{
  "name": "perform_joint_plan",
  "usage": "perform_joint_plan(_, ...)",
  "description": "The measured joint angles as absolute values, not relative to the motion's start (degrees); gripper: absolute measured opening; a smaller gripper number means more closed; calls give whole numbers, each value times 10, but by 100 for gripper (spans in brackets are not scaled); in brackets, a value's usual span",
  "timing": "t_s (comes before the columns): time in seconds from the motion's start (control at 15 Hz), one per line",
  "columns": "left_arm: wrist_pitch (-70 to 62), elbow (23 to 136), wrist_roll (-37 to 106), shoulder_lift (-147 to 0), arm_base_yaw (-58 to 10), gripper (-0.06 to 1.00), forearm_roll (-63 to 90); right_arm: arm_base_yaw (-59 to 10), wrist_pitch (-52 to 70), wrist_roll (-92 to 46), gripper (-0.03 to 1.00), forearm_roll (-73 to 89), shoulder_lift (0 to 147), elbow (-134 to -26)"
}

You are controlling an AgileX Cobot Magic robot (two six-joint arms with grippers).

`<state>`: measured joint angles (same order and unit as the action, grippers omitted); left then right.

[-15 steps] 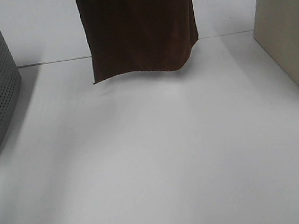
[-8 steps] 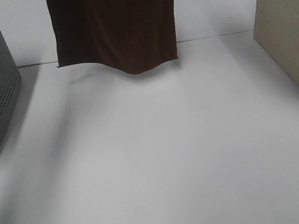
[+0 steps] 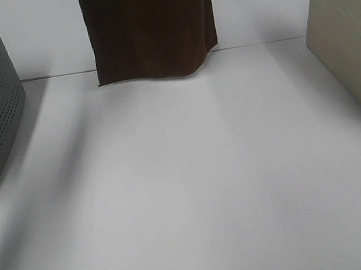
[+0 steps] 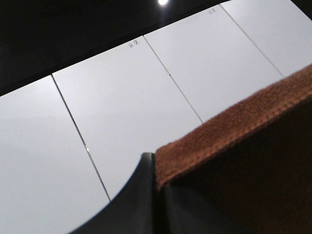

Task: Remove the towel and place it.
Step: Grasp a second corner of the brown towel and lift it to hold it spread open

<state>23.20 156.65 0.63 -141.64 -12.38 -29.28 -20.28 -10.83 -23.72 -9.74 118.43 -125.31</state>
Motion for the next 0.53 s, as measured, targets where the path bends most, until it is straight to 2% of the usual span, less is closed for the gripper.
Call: perform_joint_plan(0.53,234,1567,6,-1419,-117,0,-265,-197,-107,-237,1,-96,1188,-1254)
